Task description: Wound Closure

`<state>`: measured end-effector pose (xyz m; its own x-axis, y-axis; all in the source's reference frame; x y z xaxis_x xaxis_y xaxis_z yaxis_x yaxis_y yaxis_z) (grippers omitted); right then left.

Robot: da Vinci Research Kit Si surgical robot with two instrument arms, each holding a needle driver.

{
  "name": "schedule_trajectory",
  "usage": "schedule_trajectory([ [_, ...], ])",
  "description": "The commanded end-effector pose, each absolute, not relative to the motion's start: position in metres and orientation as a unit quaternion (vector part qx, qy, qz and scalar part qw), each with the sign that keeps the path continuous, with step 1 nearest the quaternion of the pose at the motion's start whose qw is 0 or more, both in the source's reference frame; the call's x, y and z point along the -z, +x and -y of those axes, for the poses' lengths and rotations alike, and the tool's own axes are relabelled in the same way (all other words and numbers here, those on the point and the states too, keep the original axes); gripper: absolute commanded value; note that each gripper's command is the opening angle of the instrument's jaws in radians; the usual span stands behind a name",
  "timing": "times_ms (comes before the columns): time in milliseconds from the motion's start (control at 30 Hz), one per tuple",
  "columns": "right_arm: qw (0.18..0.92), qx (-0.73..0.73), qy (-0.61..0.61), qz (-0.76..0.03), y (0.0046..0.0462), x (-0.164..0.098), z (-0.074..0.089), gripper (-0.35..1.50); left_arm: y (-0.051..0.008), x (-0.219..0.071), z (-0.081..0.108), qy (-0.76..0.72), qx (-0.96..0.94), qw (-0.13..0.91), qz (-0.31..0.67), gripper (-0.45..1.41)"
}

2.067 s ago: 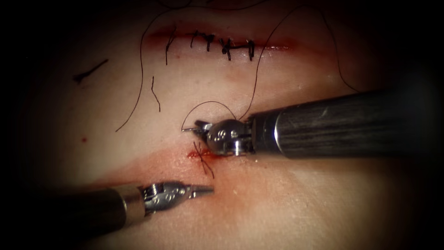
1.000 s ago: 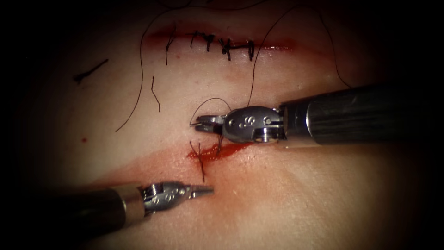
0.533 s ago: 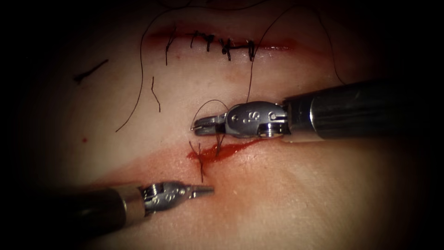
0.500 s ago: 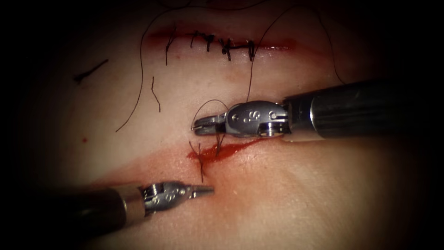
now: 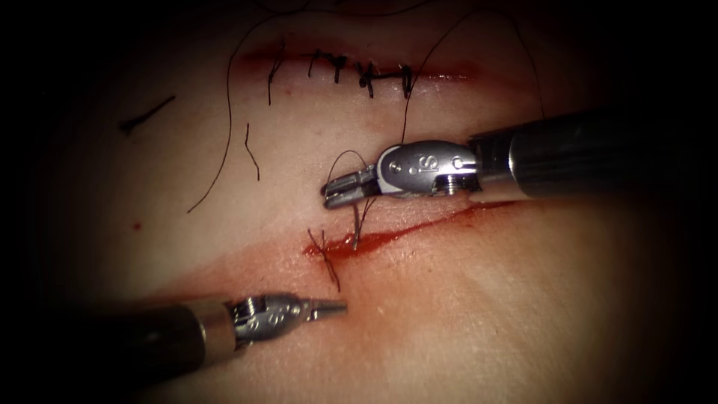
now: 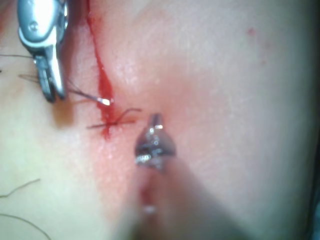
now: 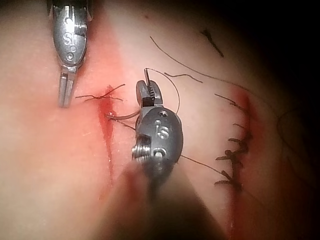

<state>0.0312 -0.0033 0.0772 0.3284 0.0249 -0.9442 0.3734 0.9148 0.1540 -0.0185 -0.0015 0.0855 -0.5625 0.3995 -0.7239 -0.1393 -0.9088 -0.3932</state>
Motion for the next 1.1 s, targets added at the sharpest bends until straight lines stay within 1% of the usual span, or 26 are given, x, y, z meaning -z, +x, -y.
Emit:
schedule_trajectory([
  [33, 0.79, 0.116, 0.18, -0.575, 0.0317, -0.0779, 0.0038, -0.35, -0.0192, -0.0861, 0.002, -0.442, -0.871, 0.154, 0.149, -0.45],
  [200, 0.773, 0.127, 0.198, -0.589, 0.0322, -0.0776, 0.0045, -0.35, -0.0192, -0.0861, 0.002, -0.442, -0.871, 0.154, 0.149, -0.45],
  [800, 0.761, 0.121, 0.238, -0.592, 0.0327, -0.0776, 0.0065, -0.35, -0.0192, -0.0861, 0.002, -0.442, -0.871, 0.155, 0.149, -0.45],
  [1100, 0.751, 0.061, 0.255, -0.606, 0.0332, -0.0775, 0.0068, -0.35, -0.0194, -0.0862, 0.0019, -0.442, -0.871, 0.155, 0.148, -0.45],
])
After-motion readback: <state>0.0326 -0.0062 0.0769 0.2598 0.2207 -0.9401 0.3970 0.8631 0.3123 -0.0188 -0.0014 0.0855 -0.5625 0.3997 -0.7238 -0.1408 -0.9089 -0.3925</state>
